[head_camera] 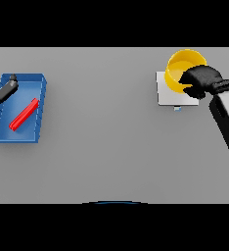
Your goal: Pick up the red beaker and tilt it to pour out 1 green nut into yellow bowl. Pick up the yellow bowl and place it on the metallic measuring scale.
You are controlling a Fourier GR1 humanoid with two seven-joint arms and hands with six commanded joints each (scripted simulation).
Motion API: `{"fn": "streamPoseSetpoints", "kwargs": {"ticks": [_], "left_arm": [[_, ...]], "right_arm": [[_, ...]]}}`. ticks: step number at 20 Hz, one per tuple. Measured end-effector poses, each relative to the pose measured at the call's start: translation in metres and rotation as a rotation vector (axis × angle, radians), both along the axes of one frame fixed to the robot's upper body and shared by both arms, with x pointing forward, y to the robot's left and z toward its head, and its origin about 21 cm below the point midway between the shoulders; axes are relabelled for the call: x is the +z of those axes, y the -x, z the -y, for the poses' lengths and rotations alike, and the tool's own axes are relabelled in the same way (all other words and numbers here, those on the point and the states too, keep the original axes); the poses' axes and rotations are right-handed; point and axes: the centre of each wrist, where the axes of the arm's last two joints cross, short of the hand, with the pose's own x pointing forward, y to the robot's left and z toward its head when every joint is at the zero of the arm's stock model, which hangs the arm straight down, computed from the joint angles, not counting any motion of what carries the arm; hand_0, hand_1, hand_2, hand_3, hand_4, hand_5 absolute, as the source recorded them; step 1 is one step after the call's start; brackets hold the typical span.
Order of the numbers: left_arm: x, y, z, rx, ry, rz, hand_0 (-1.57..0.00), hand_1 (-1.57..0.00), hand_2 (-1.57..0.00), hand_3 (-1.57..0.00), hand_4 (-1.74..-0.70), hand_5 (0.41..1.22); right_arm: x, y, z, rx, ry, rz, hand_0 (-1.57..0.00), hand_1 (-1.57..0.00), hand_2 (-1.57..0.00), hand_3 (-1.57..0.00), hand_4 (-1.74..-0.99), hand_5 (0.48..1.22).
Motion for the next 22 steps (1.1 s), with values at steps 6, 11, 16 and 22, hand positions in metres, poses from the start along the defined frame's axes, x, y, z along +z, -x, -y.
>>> {"fn": "streamPoseSetpoints", "kwargs": {"ticks": [6,11,16,22], "left_arm": [[-0.002,0.001,0.003,-0.012,-0.006,0.005,0.00,0.00,0.00,0.00,-0.72,0.669],[0.000,0.000,0.006,-0.016,-0.017,0.005,0.00,0.00,0.00,0.00,-0.72,0.671],[-0.001,-0.004,0.007,-0.015,-0.004,0.013,0.00,0.00,0.00,0.00,-0.72,0.663],[-0.005,-0.003,0.003,0.002,-0.004,-0.013,0.00,0.00,0.00,0.00,-0.72,0.664]], "right_arm": [[-0.016,-0.002,-0.003,0.010,-0.055,-0.019,-1.50,-1.57,-1.33,-1.46,-1.741,1.221],[-0.020,-0.003,-0.003,-0.008,-0.063,-0.030,-1.44,-1.34,-1.29,-0.99,-1.688,1.221],[-0.017,-0.004,0.004,-0.003,-0.010,-0.047,-0.51,-0.45,-0.55,-0.60,-1.579,0.955],[-0.016,-0.006,-0.002,0.060,-0.014,-0.051,-0.13,-0.12,-0.16,-0.36,-1.542,0.838]]}}
